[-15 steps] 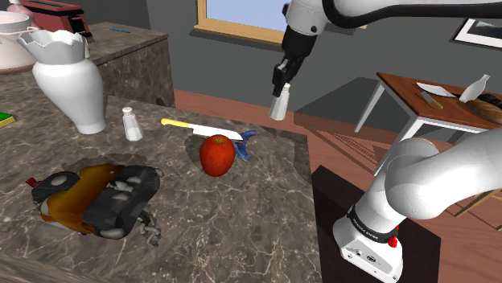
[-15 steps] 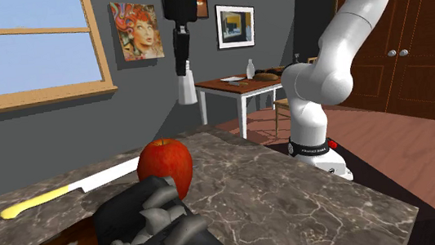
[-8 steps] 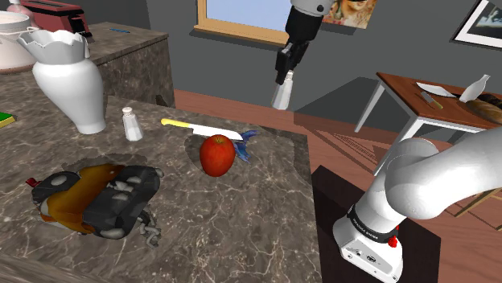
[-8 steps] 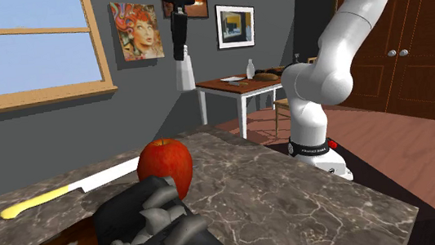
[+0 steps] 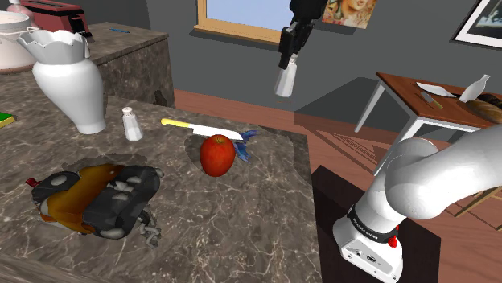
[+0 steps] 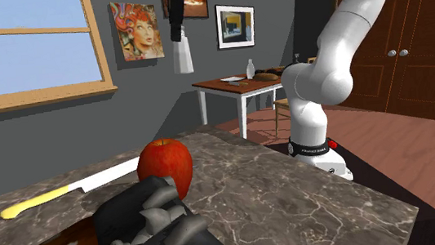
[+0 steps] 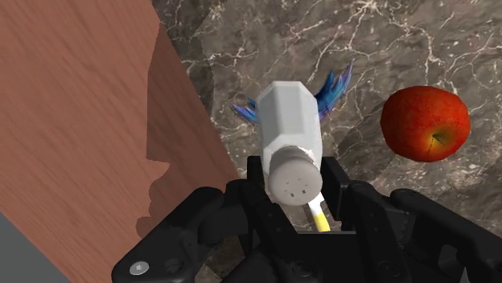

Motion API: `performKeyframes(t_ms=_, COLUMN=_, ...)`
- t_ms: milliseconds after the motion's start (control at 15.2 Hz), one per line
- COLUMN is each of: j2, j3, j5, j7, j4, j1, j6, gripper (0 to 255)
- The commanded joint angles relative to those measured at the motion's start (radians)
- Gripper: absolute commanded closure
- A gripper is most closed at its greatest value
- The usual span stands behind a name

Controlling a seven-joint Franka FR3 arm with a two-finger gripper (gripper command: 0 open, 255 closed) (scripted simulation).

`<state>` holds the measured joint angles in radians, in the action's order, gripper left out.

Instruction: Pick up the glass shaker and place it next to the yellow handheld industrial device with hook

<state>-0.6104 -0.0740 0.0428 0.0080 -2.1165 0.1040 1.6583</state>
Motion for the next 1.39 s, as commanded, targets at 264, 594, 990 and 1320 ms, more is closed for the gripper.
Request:
performKeyframes(t_ms=264, j2=0.03, j3=0.0, j5=0.001, j7=-0.004, j4=0.106, j1=-0.002, j6=-0.076, gripper=255)
performKeyframes(t_ms=594, j2=0.045, j3=-0.041, j5=-0.012, j7=0.043, j4=0.159, j1=0.009, j6=-0.117, gripper=255)
performKeyframes(t_ms=990, j2=0.068, j3=-0.164, j5=-0.053, j7=0.191, j4=0.194, j1=0.041, j6=-0.133, gripper=255)
performKeyframes(t_ms=1320, j2=0.119, j3=-0.272, j5=-0.076, j7=0.32, j4=0.254, j1=0.063, j6=-0.145, gripper=255)
